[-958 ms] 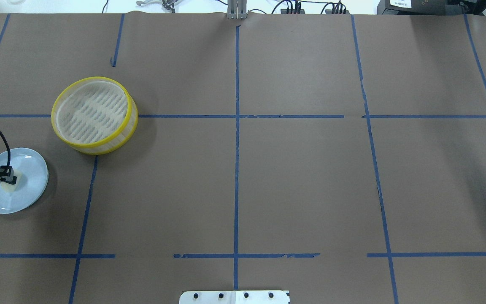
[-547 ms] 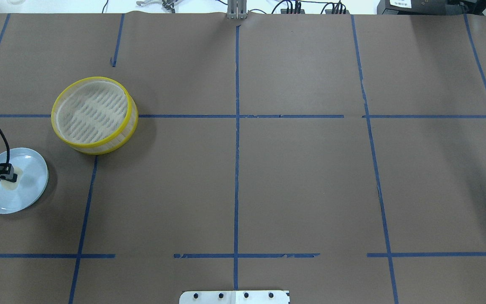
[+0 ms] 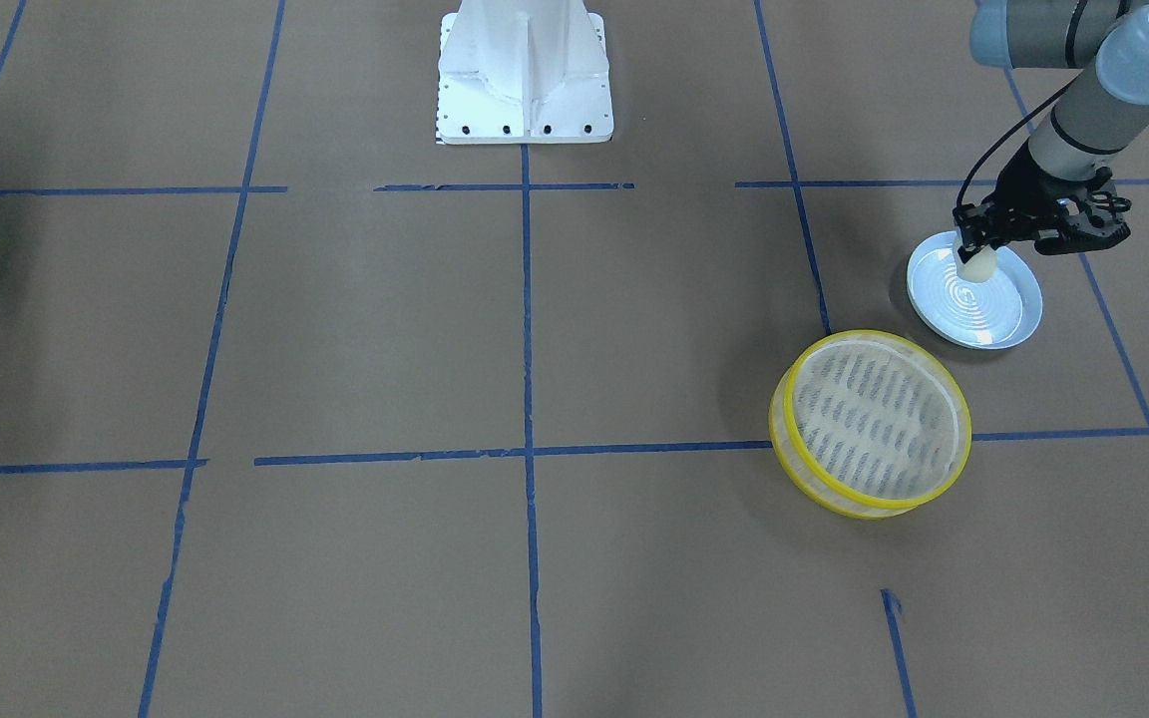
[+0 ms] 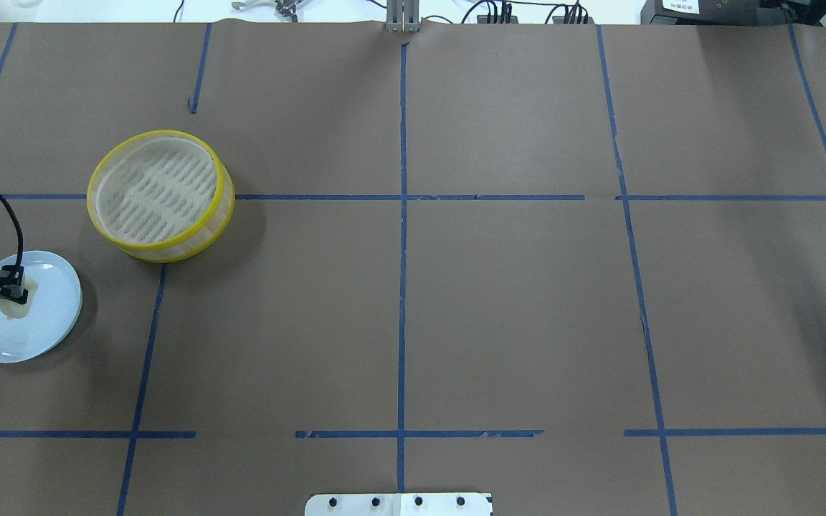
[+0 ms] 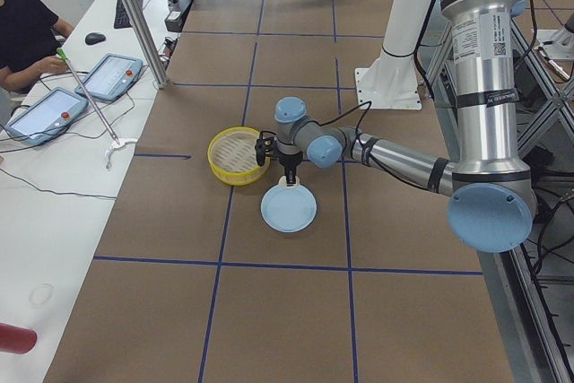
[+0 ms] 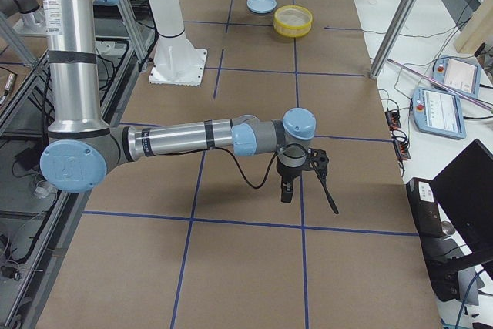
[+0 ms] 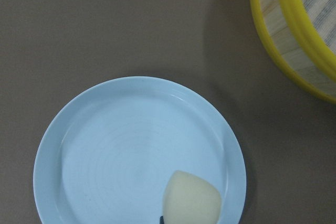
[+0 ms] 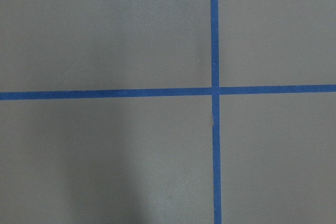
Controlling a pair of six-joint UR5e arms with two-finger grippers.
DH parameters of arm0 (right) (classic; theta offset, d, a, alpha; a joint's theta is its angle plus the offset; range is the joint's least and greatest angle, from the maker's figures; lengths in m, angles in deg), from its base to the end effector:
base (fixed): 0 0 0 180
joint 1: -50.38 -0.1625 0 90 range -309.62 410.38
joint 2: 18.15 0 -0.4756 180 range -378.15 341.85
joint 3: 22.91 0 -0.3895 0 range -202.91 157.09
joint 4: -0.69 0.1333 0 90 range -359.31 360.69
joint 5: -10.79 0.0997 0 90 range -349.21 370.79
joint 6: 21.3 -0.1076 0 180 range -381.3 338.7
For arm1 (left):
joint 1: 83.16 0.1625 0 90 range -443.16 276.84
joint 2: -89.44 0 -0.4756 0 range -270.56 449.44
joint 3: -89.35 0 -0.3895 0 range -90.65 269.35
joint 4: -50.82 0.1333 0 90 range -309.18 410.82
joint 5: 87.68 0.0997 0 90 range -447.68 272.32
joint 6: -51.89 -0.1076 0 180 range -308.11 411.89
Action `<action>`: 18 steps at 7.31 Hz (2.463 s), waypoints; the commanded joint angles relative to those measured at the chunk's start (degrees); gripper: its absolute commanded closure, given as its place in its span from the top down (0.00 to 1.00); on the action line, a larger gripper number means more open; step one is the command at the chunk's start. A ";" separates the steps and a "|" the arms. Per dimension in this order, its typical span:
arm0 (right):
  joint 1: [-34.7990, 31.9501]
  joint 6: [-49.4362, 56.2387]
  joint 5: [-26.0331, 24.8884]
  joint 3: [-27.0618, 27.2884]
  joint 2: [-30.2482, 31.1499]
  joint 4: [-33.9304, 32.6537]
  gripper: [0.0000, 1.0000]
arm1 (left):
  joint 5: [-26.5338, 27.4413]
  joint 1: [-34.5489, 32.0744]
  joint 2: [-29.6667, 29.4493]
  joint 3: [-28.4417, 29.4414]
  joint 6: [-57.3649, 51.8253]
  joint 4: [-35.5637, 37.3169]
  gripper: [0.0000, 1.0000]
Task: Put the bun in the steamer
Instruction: 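Lift the bun with the left gripper and carry it over the steamer, then lower the bun into the steamer and open the left gripper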
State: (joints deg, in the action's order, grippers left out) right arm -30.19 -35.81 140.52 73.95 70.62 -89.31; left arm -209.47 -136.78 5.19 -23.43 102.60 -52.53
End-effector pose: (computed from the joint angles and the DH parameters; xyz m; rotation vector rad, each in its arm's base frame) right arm -0.0193 -0.5099 0.6511 -0.0110 -0.7053 0.0360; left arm 0.2094 -0.4134 0.5501 0.0012 0.7479 -0.0913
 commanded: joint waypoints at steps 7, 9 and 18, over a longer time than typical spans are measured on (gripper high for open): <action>-0.02 0.00 0.00 0.00 0.00 0.00 1.00 | 0.16 -3.70 -32.73 16.69 -4.52 19.80 0.28; -0.02 0.00 0.00 0.00 0.00 0.00 1.00 | 0.24 -1.59 -32.73 20.21 -2.82 15.74 0.28; -0.02 0.00 0.00 0.00 0.00 0.00 1.00 | 1.04 1.76 -32.12 27.08 -2.72 7.90 0.83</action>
State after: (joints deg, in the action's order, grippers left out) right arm -30.21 -35.81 140.52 73.98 70.62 -89.31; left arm -208.44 -135.07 -26.98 3.62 99.91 -44.52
